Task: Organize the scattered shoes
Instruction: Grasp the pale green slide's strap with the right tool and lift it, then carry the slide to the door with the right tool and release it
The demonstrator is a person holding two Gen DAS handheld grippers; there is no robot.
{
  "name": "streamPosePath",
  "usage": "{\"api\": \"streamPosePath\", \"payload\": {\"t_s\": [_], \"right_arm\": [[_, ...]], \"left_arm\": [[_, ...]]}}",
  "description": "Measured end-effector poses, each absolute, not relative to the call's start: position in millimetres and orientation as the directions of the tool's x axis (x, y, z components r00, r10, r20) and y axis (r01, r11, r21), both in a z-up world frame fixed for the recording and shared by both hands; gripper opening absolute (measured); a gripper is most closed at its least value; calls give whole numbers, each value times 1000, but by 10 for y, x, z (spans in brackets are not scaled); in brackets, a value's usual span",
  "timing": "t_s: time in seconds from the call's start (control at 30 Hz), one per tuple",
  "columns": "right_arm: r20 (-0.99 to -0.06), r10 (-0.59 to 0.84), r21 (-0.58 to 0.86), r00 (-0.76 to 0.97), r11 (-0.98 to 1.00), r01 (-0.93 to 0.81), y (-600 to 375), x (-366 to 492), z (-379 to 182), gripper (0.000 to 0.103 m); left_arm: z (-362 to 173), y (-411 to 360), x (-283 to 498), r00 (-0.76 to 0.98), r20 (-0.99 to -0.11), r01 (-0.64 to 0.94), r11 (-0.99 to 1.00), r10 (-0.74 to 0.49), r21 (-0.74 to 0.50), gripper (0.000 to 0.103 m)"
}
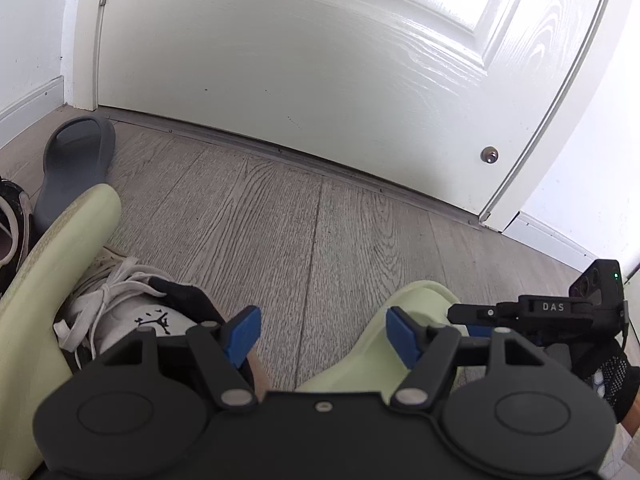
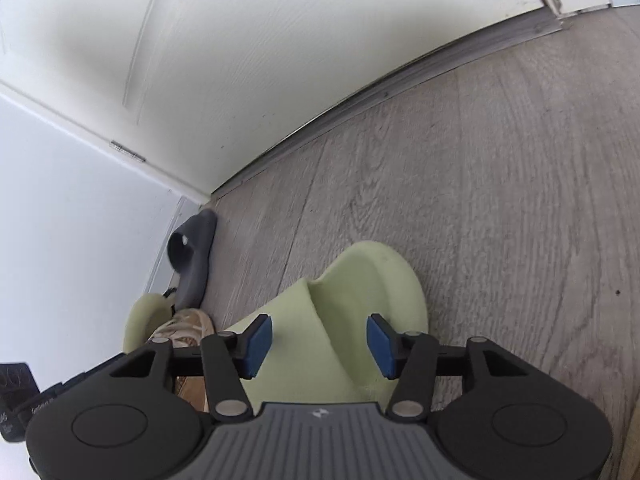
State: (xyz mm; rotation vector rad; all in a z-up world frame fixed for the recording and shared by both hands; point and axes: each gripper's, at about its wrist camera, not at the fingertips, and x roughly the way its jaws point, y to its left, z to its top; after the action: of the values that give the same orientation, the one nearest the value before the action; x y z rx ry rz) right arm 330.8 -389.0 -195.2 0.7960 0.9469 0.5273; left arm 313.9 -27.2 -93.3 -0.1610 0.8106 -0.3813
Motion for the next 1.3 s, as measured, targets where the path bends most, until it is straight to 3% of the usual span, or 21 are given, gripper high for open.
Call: {"api": "streamPosePath", "payload": {"t_s": [0.13, 0.27, 0.5, 0.6, 0.8, 0.93, 1.07, 1.3], "right_arm": [[-448, 802, 839, 396, 530, -125, -3806, 3242, -2008, 59], [-436, 865, 855, 250, 485, -186, -3647, 3002, -1951, 50], [-474, 858, 834, 197, 509, -211, -3678, 2628, -1694, 37], [-465, 836, 806, 291, 536, -251, -3700, 2450, -1523, 25], [-396, 747, 789, 534, 574, -218, -3606, 2425, -1355, 20], [-416, 579, 761, 701, 644, -80, -3737, 2457, -1313, 17], [-411, 183, 777, 893, 583, 238, -4098, 2327, -1366, 17], [-360, -112, 837, 926, 401, 373, -3926, 2440, -1594, 15]], "left_arm": [[-934, -282, 3119, 632, -673, 273, 923, -385, -271, 70], [-914, -224, 3118, 631, -666, 259, 918, -397, -300, 70], [-841, -139, 3092, 646, -645, 247, 911, -410, -331, 70], [-827, -148, 3088, 652, -643, 243, 914, -402, -325, 70], [-833, -179, 3084, 650, -652, 242, 920, -391, -310, 70], [-842, -185, 3099, 644, -655, 238, 918, -394, -318, 70], [-874, -225, 3126, 631, -665, 238, 915, -401, -326, 70], [-898, -320, 3092, 637, -675, 259, 928, -372, -267, 70]]}}
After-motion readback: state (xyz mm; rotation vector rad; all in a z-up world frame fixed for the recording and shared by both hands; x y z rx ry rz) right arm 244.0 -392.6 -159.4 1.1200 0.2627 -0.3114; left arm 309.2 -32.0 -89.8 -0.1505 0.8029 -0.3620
